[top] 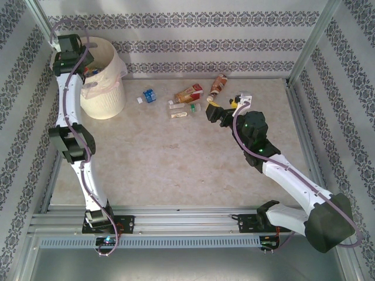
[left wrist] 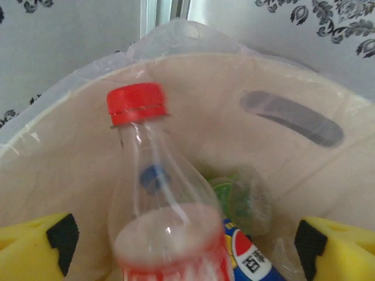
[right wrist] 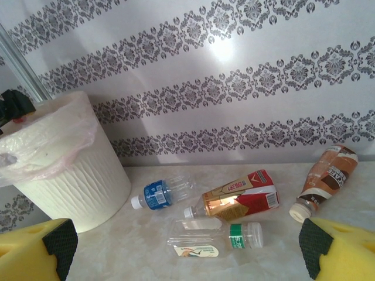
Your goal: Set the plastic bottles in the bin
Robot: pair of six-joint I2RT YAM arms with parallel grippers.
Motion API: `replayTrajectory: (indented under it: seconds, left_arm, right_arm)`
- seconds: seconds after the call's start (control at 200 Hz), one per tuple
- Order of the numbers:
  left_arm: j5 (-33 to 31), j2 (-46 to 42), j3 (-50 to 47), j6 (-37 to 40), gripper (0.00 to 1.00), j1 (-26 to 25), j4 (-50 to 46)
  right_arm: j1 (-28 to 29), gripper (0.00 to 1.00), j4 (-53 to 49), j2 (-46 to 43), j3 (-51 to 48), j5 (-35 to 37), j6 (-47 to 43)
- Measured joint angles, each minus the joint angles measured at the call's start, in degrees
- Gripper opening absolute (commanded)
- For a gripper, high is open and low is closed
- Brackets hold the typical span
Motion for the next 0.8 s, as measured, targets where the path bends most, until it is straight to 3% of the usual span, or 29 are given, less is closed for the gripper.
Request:
replayTrajectory:
  seconds: [0.55, 0.799]
  left_arm:
    - [14.8, -5.0, 3.4, -3.5, 1.0, -1.0, -3.0]
    - [19.5, -15.0, -11.1, -3.5, 1.0, -9.2, 1.5]
  right_arm:
    - [-0.6, 0.98, -1.5, 3.1, 0.0, 2.0, 3.1]
    - [-4.4, 0.98, -5.5, 9.1, 1.5, 2.3, 12.0]
